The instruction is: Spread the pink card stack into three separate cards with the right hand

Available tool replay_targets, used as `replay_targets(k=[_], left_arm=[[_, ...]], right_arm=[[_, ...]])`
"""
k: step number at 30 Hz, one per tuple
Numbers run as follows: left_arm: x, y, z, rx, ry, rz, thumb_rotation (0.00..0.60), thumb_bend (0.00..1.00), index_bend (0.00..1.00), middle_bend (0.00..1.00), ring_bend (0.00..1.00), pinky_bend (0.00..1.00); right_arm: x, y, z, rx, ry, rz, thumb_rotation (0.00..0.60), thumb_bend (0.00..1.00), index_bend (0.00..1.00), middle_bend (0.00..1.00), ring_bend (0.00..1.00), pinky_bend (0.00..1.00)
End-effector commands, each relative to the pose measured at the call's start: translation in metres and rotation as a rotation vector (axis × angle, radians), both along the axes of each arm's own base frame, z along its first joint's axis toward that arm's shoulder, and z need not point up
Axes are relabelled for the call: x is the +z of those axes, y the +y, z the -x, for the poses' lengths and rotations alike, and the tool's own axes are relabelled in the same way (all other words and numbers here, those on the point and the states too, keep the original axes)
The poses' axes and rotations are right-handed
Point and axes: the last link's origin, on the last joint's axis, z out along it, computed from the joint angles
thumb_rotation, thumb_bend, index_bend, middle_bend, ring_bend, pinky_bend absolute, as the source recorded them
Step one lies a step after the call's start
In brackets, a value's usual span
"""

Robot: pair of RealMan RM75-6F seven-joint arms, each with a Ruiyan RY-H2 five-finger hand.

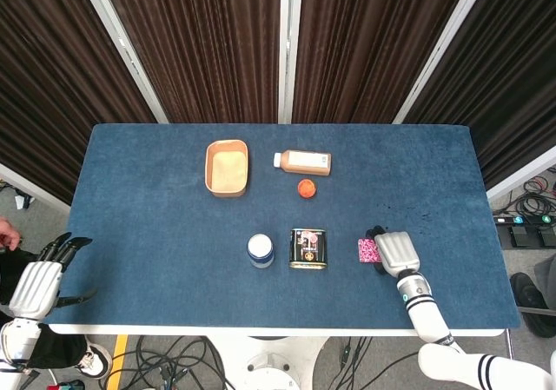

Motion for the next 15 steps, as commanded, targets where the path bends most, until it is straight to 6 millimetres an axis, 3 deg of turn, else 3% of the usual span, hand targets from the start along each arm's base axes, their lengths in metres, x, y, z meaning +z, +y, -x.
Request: replay_targets(k=[1,15], left_arm=[[0.0002,0.0001,0.0003,0.001,-0.001,-0.001,0.600,0.00,0.18,0.16,0.07,0.16],[0.0003,0.0011,0.0015,0.006,-0.001,0.001,0.600,0.00,0.18,0.16,0.07,0.16]], right_arm=[[-0.0012,-0.0002,0.0004,-0.003,0.002,-0.001,0.600,0.20,0.27,0.22,0.74,0.82],[-0.0024,-0.0015,-0.0007,-0.001,-0.002,0.010,0.600,0.22,0.31,0.28,0.74,0.82]])
